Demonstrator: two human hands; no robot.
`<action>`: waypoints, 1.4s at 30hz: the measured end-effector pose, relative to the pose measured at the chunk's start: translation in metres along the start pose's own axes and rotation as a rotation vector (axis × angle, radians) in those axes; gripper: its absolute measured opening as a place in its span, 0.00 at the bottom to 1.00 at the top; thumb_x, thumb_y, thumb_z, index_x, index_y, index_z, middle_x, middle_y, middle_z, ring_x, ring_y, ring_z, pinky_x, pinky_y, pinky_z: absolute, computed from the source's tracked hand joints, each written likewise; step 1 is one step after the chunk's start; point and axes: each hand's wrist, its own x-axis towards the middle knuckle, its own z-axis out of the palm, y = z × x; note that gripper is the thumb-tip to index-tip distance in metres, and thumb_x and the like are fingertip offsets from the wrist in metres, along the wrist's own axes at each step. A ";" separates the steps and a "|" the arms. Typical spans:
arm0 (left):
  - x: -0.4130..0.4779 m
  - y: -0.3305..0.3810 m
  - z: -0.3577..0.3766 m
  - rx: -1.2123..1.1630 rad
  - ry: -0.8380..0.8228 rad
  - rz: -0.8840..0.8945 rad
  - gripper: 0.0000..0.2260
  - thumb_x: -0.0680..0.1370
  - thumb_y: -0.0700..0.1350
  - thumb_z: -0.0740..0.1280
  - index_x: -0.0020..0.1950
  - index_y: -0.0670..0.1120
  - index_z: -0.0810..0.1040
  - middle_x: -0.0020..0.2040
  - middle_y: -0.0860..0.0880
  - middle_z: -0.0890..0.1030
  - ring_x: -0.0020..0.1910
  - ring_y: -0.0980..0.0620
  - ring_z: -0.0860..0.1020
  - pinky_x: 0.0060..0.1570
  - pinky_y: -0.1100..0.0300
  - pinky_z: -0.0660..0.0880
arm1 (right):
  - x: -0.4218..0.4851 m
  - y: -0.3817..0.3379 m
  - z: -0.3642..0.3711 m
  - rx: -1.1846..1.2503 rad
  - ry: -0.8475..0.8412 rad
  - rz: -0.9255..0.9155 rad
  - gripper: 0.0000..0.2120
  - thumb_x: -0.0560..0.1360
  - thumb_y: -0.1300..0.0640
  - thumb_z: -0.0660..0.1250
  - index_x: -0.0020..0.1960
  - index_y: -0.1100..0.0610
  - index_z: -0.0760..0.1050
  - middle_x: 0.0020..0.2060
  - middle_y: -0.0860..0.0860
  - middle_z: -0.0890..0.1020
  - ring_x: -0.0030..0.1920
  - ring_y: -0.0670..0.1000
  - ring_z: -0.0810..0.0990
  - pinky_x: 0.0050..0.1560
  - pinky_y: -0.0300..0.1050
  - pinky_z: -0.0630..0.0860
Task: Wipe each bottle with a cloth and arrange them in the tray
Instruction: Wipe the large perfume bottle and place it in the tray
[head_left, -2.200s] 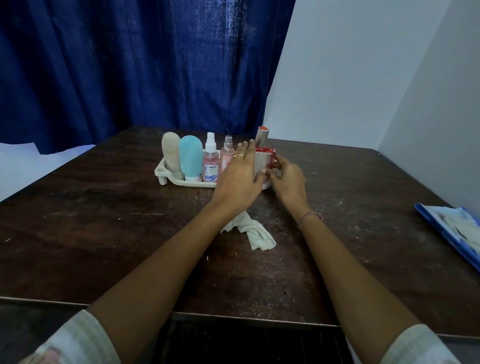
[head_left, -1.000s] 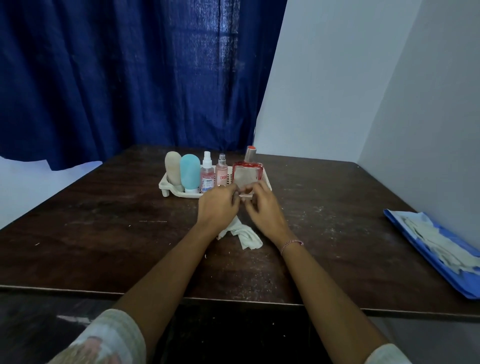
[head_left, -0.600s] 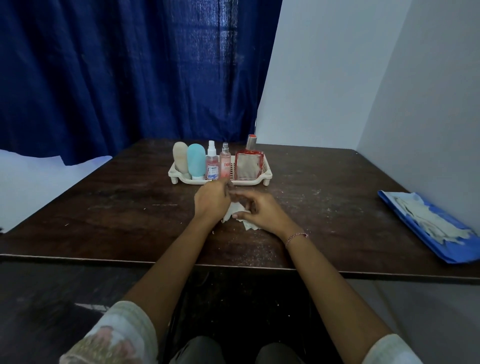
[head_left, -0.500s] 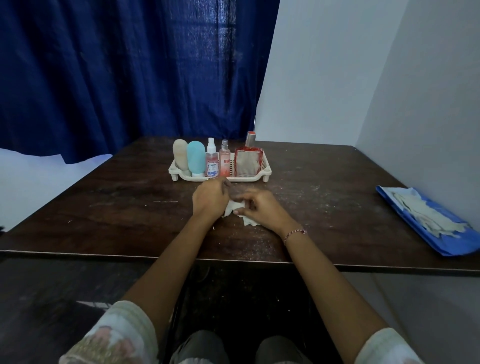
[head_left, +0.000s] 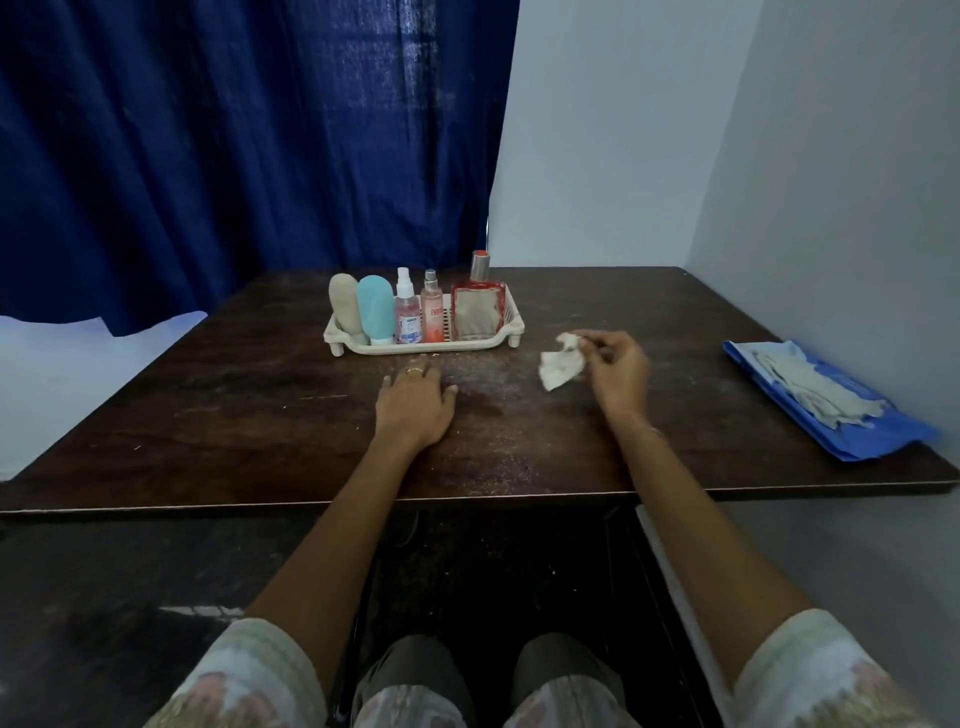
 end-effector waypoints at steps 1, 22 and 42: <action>0.000 0.000 0.000 -0.003 -0.003 -0.001 0.22 0.81 0.53 0.54 0.71 0.44 0.66 0.75 0.44 0.62 0.72 0.42 0.62 0.72 0.44 0.57 | 0.006 0.005 -0.015 -0.020 0.053 0.014 0.07 0.75 0.65 0.67 0.50 0.58 0.80 0.51 0.56 0.79 0.49 0.50 0.79 0.48 0.33 0.76; 0.001 -0.001 -0.002 0.009 -0.019 -0.004 0.22 0.81 0.53 0.54 0.71 0.43 0.66 0.69 0.39 0.70 0.68 0.39 0.67 0.69 0.44 0.61 | 0.032 0.060 -0.152 -0.996 -0.096 -0.272 0.12 0.72 0.72 0.64 0.55 0.68 0.76 0.60 0.63 0.73 0.55 0.62 0.75 0.53 0.52 0.74; -0.001 -0.001 -0.003 -0.001 -0.020 -0.003 0.22 0.81 0.53 0.55 0.71 0.43 0.67 0.67 0.38 0.71 0.66 0.38 0.69 0.67 0.44 0.64 | 0.031 0.062 -0.149 -0.927 -0.017 -0.310 0.24 0.70 0.77 0.64 0.64 0.67 0.70 0.64 0.63 0.69 0.60 0.60 0.73 0.56 0.51 0.75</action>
